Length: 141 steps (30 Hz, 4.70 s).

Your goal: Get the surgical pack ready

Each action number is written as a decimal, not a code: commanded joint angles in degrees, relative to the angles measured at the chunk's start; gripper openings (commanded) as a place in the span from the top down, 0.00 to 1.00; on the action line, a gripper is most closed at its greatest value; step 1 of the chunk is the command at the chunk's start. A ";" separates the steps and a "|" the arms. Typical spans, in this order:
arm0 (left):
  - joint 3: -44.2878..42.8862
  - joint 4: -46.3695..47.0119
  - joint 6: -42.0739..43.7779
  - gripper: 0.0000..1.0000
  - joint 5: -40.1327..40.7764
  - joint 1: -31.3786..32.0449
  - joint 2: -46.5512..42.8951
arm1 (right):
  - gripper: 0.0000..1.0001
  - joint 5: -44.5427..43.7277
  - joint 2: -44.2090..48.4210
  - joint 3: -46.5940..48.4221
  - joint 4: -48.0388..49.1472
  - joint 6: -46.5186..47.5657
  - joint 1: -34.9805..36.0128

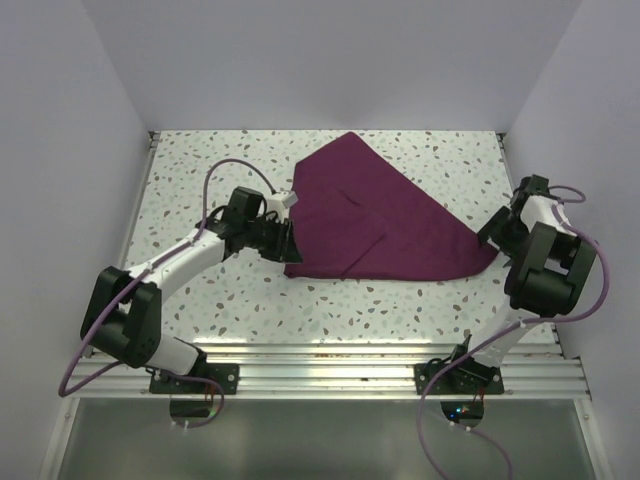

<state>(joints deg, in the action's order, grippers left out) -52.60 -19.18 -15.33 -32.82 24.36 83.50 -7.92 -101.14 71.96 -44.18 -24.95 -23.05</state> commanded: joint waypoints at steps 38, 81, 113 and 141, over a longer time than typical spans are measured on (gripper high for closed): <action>-6.29 -6.13 1.19 0.67 1.44 -4.93 1.22 | 1.00 17.15 -10.15 5.10 6.50 7.56 0.10; -14.28 -2.88 -9.71 0.69 -1.02 -12.76 23.81 | 1.00 26.63 -18.65 51.79 -2.57 -9.50 54.34; -15.34 -3.85 -10.94 0.69 1.26 -11.70 25.66 | 1.00 31.65 -25.07 48.80 0.85 -9.59 60.23; -21.75 -14.66 -9.36 0.63 12.34 -15.22 18.19 | 0.42 32.44 -25.43 49.34 -5.65 -5.02 56.28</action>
<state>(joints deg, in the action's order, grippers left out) -70.83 -32.51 -25.91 -21.76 9.89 106.28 24.71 -130.32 121.49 -47.11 -31.77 36.36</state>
